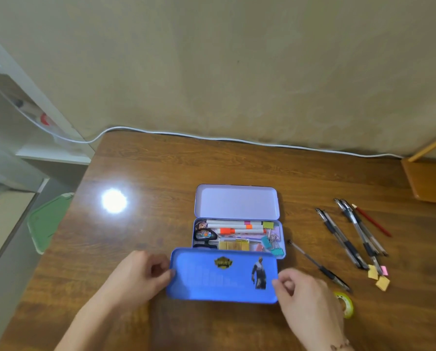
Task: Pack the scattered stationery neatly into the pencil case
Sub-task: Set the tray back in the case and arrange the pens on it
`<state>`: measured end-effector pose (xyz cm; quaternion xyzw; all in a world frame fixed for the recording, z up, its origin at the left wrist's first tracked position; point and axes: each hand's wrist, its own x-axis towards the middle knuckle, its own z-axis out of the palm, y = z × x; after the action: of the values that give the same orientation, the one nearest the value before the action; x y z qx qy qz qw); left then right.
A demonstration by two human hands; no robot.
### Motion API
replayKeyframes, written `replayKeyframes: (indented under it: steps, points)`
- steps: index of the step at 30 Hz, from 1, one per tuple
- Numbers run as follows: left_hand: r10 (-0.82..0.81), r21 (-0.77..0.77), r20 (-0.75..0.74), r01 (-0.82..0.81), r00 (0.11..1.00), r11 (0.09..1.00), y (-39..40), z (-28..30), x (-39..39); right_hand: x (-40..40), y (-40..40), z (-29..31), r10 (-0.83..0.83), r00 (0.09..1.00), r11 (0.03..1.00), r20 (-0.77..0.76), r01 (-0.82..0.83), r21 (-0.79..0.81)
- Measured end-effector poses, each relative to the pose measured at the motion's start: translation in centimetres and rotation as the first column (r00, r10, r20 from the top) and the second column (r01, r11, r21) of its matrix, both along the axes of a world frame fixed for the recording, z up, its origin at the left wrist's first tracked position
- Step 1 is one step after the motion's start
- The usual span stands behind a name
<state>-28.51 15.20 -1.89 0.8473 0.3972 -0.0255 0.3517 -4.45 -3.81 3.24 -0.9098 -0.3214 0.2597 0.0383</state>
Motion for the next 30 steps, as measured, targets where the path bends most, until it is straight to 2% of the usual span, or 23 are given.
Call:
replayKeyframes:
  steps: [5, 9, 13, 16, 19, 21, 23, 24, 25, 27, 30]
  points:
    - [0.169, 0.167, -0.038, -0.160, 0.985, 0.973, 1.1, -1.1, 5.6, 3.0, 2.5, -1.7, -0.037, 0.976, 0.989, 0.216, 0.005, 0.145]
    - [0.212, 0.187, -0.064, -0.197, 0.975, 0.962, 0.8, -2.0, 7.2, 4.4, 3.3, -3.2, -0.050, 0.964, 0.989, 0.260, 0.012, 0.146]
    - [0.210, 0.206, -0.050, -0.196, 0.976, 0.959, 0.5, -2.5, 7.6, 4.8, 3.1, -3.8, -0.058, 0.963, 0.989, 0.264, 0.020, 0.146]
    - [0.210, 0.211, -0.095, -0.187, 0.973, 0.960, 0.7, -2.8, 7.4, 4.9, 2.9, -3.8, -0.039, 0.966, 0.993, 0.254, 0.009, 0.118]
    - [0.232, 0.167, -0.135, -0.209, 0.963, 0.964, 1.1, -3.0, 7.4, 4.9, 3.1, -3.9, -0.003, 0.964, 0.998, 0.267, -0.014, 0.061]
    - [0.254, 0.129, -0.153, -0.236, 0.955, 0.963, 1.1, -2.9, 7.7, 5.0, 3.3, -4.2, -0.044, 0.973, 0.997, 0.226, 0.030, 0.067]
    - [0.307, 0.141, -0.120, -0.290, 0.944, 0.947, 0.9, -2.5, 8.2, 5.3, 3.3, -4.5, -0.103, 0.985, 0.989, 0.139, 0.087, 0.117]
    - [0.330, 0.200, -0.053, -0.314, 0.942, 0.928, 0.7, -2.3, 8.4, 5.4, 3.4, -4.6, -0.103, 0.987, 0.985, 0.122, 0.085, 0.148]
    - [0.313, 0.290, 0.031, -0.308, 0.949, 0.906, 0.3, -2.2, 8.7, 5.4, 3.4, -4.7, -0.065, 0.989, 0.983, 0.133, 0.040, 0.181]
    - [0.136, 0.423, 0.094, -0.164, 0.986, 0.891, -0.6, -2.3, 9.7, 5.1, 3.2, -5.3, 0.059, 0.966, 0.962, 0.253, -0.123, 0.245]
    - [-0.147, 0.468, -0.055, 0.156, 0.988, 0.870, -2.1, -3.1, 11.2, 4.2, 3.4, -6.2, 0.273, 0.893, 0.925, 0.357, -0.346, 0.159]
